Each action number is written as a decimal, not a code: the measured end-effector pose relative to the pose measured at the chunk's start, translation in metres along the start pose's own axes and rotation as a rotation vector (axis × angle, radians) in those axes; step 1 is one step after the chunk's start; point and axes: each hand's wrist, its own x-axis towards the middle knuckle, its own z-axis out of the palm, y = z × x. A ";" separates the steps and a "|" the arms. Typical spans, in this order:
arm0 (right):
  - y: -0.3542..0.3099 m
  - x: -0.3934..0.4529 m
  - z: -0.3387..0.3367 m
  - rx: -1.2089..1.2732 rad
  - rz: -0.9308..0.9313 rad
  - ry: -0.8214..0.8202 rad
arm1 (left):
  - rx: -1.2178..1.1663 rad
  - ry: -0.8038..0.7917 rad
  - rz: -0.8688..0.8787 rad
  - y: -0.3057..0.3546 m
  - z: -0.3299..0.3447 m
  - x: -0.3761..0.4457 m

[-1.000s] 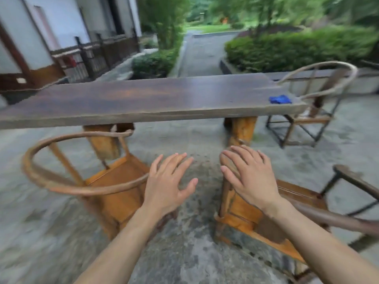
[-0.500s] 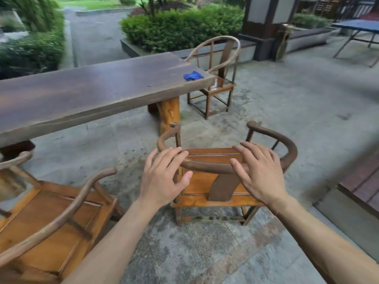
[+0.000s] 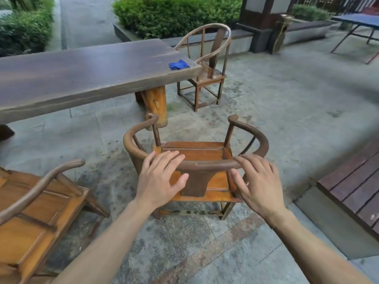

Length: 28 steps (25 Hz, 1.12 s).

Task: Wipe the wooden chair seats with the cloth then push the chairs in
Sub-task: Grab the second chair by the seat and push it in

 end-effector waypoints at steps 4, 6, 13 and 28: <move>0.050 -0.016 0.024 0.010 -0.007 -0.082 | 0.011 -0.049 -0.130 0.022 0.032 -0.012; 0.064 -0.022 0.042 0.036 0.011 -0.099 | 0.029 -0.088 -0.156 0.023 0.048 -0.027; 0.101 -0.064 0.188 0.110 0.003 -0.136 | 0.062 -0.159 -0.130 -0.028 0.183 -0.075; 0.205 -0.141 0.583 -0.185 -0.099 -0.004 | 0.348 -0.266 -0.088 -0.209 0.525 -0.174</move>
